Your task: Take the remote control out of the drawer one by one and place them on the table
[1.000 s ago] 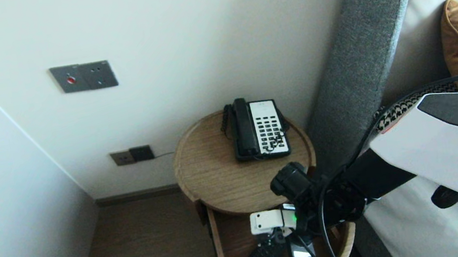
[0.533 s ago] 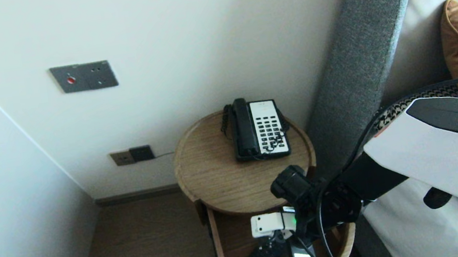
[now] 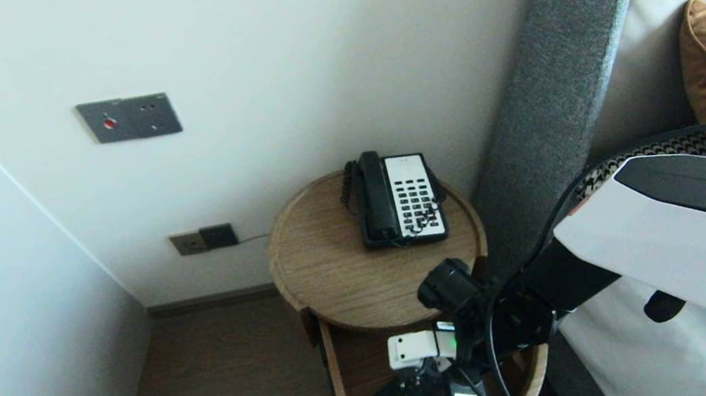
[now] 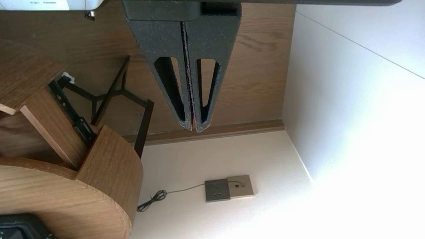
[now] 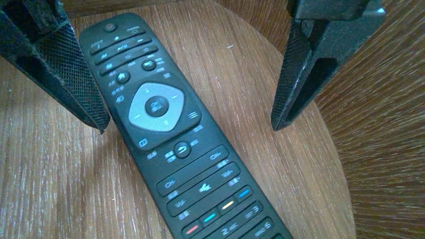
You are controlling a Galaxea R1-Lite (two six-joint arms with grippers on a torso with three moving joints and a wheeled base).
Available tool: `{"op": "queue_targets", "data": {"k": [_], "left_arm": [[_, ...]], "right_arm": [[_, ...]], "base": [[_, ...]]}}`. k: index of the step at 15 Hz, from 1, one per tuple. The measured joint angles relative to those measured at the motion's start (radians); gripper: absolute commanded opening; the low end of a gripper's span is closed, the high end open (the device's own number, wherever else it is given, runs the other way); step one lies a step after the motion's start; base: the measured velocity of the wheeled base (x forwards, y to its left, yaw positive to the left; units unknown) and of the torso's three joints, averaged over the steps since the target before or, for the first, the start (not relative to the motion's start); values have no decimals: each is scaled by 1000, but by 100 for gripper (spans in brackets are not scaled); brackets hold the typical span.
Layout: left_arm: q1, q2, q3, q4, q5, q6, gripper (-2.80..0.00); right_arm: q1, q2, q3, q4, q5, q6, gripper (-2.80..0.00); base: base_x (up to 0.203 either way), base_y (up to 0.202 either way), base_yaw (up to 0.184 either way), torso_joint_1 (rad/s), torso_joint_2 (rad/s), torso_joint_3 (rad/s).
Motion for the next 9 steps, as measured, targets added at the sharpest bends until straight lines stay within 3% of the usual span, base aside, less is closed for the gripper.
{"op": "queue_targets", "data": {"k": [9], "left_arm": [[0, 0, 0, -1, -3, 9, -280]], "right_arm": [[-2, 24, -5, -2, 2, -2, 0]], "base": [[0, 0, 0, 0, 0, 0]]}}
